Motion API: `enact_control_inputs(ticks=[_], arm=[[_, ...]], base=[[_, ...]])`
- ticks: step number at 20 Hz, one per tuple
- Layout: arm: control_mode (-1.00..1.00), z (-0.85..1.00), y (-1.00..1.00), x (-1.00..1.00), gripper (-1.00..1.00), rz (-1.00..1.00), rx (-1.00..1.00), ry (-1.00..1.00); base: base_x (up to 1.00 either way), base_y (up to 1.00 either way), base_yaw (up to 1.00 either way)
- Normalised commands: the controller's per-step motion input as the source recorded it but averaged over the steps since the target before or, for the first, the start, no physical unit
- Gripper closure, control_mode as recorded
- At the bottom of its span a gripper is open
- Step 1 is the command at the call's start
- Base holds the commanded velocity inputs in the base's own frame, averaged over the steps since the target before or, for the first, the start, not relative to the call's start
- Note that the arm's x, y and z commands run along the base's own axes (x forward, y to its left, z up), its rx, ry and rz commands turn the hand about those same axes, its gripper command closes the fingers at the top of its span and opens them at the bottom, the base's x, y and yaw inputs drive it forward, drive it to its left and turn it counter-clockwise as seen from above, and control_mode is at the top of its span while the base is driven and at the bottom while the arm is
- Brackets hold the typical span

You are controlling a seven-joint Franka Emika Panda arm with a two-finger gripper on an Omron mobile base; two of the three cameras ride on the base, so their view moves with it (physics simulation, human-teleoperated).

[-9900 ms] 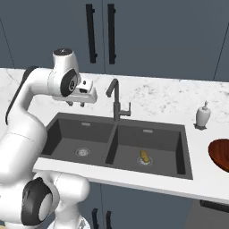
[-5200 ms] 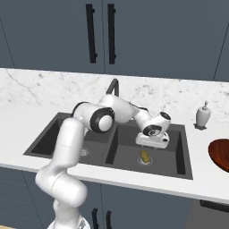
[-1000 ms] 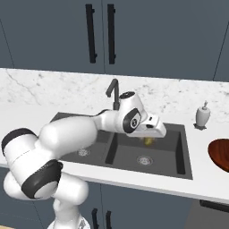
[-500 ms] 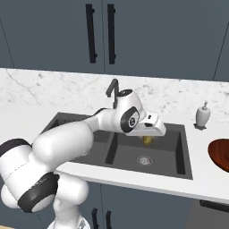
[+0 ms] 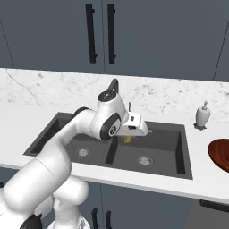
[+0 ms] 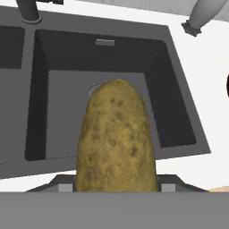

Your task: Pick the potato from the sink and place it in the bowl. Then pick the bowl and place it in the microwave. Then close the microwave door and press the start button.

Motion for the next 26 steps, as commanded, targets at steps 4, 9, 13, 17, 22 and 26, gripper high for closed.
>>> enact_control_inputs(ticks=[4, 9, 13, 17, 22, 26], arm=[[1.0, 0.07, 0.24, -0.08, 1.0, 0.04, 0.0, -0.05], [1.0, 0.0, 0.0, 0.0, 1.0, 0.0, 0.0, 0.0], [1.0, 0.0, 0.0, 0.0, 1.0, 0.0, 0.0, 0.0], [1.0, 0.0, 0.0, 0.0, 1.0, 0.0, 0.0, 0.0], [1.0, 0.0, 0.0, 0.0, 1.0, 0.0, 0.0, 0.0], [1.0, 0.0, 0.0, 0.0, 1.0, 0.0, 0.0, 0.0]], base=[[-0.4, 0.31, 0.09], [-0.66, -0.45, 0.0], [-0.42, -1.0, 0.01], [-0.32, -1.0, 0.05], [-0.03, -1.0, 0.1], [0.33, -0.53, 0.09]])
